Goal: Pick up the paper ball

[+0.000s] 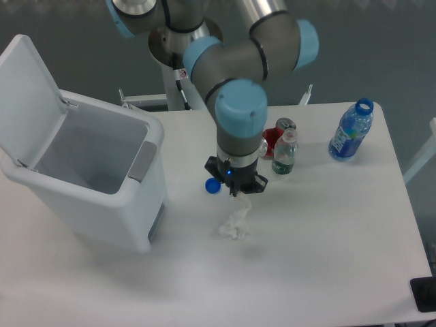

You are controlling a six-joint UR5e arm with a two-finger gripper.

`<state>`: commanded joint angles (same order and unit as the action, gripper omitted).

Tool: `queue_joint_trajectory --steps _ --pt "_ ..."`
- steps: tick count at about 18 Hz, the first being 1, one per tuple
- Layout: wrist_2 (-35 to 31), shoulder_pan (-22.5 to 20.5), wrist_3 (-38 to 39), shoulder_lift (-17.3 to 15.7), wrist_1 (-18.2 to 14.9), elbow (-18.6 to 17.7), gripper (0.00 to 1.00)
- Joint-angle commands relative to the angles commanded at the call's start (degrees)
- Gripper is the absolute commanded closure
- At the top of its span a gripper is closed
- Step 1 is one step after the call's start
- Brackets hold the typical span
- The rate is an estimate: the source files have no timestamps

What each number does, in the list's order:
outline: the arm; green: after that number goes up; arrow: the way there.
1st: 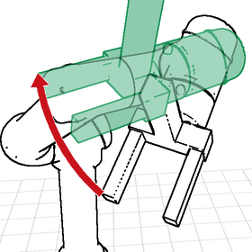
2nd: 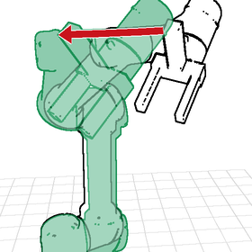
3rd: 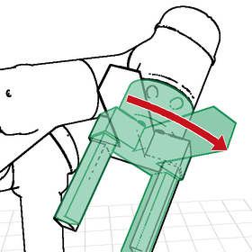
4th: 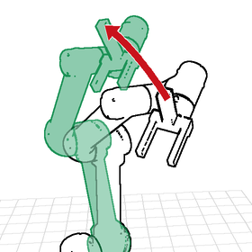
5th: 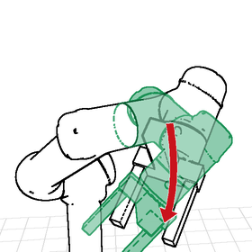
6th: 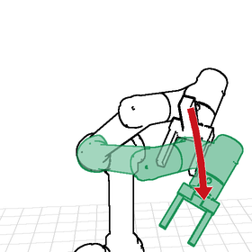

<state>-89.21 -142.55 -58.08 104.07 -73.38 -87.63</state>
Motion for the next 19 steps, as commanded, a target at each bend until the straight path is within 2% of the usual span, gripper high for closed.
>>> queue_joint_trajectory --steps 3,6,19 --pt "1.57 -3.60 -9.04 -2.55 -1.24 0.09 1.00" --pt "3.08 -8.00 -14.84 -4.93 -6.68 -0.09 1.00" --pt "6.24 -10.47 -16.54 -7.04 -6.95 -0.26 1.00"
